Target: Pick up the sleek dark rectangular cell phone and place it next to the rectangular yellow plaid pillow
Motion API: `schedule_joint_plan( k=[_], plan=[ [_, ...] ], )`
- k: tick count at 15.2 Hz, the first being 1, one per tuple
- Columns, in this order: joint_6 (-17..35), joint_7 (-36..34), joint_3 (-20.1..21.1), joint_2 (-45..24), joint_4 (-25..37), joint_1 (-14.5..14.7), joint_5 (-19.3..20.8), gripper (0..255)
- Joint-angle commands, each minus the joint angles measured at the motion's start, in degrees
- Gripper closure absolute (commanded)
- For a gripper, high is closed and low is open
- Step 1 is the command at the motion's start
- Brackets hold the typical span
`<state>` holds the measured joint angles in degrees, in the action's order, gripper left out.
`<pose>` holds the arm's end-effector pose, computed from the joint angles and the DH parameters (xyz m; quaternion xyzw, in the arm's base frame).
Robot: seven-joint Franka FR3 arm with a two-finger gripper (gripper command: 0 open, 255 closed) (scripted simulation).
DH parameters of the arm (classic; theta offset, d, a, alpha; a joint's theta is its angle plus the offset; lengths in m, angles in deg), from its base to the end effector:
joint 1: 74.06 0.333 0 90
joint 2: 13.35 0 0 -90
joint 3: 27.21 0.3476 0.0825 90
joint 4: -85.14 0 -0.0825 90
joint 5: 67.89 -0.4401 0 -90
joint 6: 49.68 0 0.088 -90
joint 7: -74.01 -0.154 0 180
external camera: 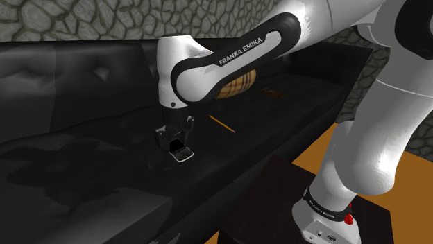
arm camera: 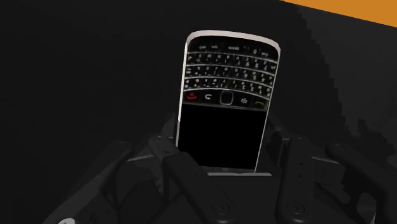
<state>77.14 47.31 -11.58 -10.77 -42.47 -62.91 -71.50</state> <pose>0.5045 0.2596 0.3468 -0.9995 0.0178 -0.0046 0.0241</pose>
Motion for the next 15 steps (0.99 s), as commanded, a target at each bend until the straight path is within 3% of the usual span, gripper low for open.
schedule_joint_plan(
  k=[1,15],
  plan=[
    [-1.5,0.2,-0.1,0.9,0.7,0.0,-0.2,255],
    [-12.3,0.4,-0.5,4.6,7.8,-0.2,-0.9,255]
  ],
)
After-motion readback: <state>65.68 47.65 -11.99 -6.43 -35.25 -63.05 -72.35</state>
